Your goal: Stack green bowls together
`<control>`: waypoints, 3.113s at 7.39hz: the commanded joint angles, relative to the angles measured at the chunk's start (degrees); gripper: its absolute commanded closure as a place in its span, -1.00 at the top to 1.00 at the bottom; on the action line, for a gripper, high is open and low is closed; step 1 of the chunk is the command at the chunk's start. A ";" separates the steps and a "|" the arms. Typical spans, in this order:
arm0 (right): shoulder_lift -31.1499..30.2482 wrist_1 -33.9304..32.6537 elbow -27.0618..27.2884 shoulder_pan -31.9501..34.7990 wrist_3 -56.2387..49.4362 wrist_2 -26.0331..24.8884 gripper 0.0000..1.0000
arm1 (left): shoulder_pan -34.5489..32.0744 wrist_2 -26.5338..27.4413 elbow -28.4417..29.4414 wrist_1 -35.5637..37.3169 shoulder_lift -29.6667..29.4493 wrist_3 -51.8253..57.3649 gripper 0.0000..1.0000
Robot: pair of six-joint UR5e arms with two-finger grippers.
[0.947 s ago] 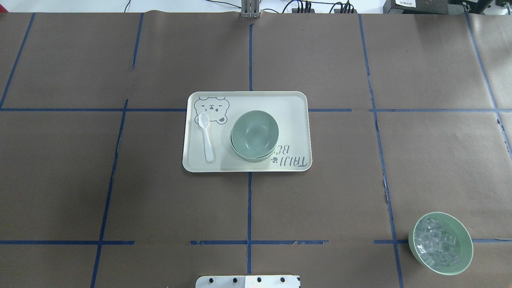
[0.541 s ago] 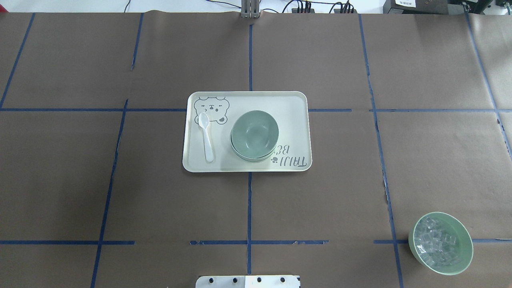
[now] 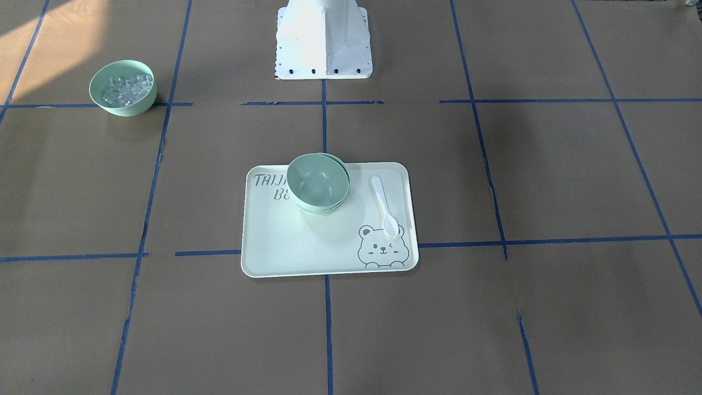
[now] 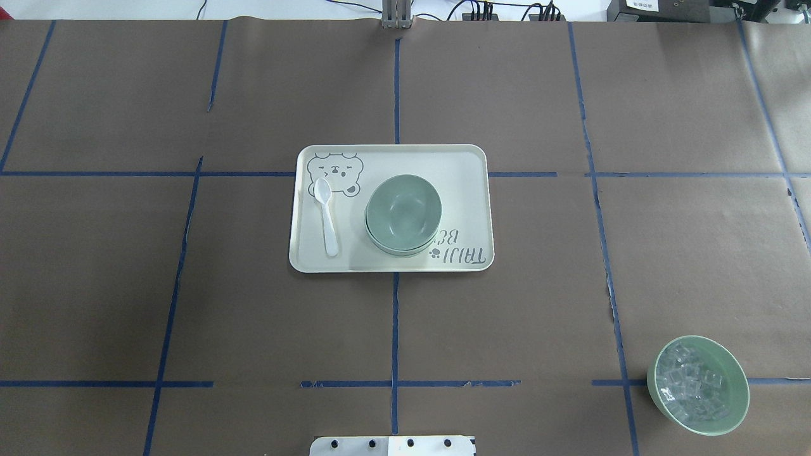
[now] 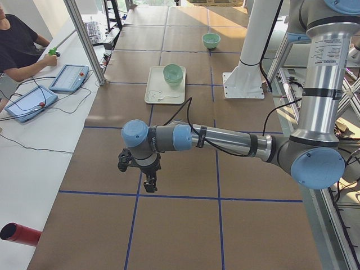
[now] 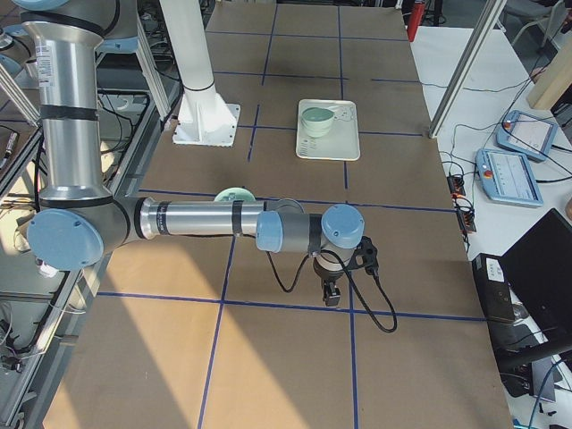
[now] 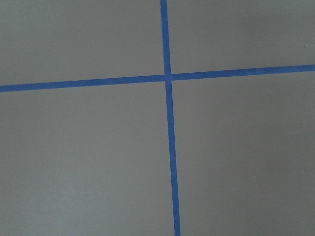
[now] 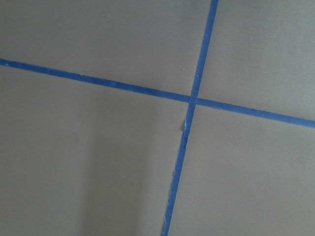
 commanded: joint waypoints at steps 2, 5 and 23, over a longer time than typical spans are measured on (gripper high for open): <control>0.26 0.00 0.08 0.48 0.79 0.00 1.00 | -0.18 -0.02 1.57 -0.93 0.76 2.09 1.00; 0.26 0.00 0.17 0.57 0.79 0.00 1.00 | -0.09 -0.02 1.57 -4.85 3.30 2.01 1.00; -0.71 3.96 -1.33 0.57 5.18 -4.40 1.00 | 0.00 -0.02 0.61 -5.41 3.05 1.48 1.00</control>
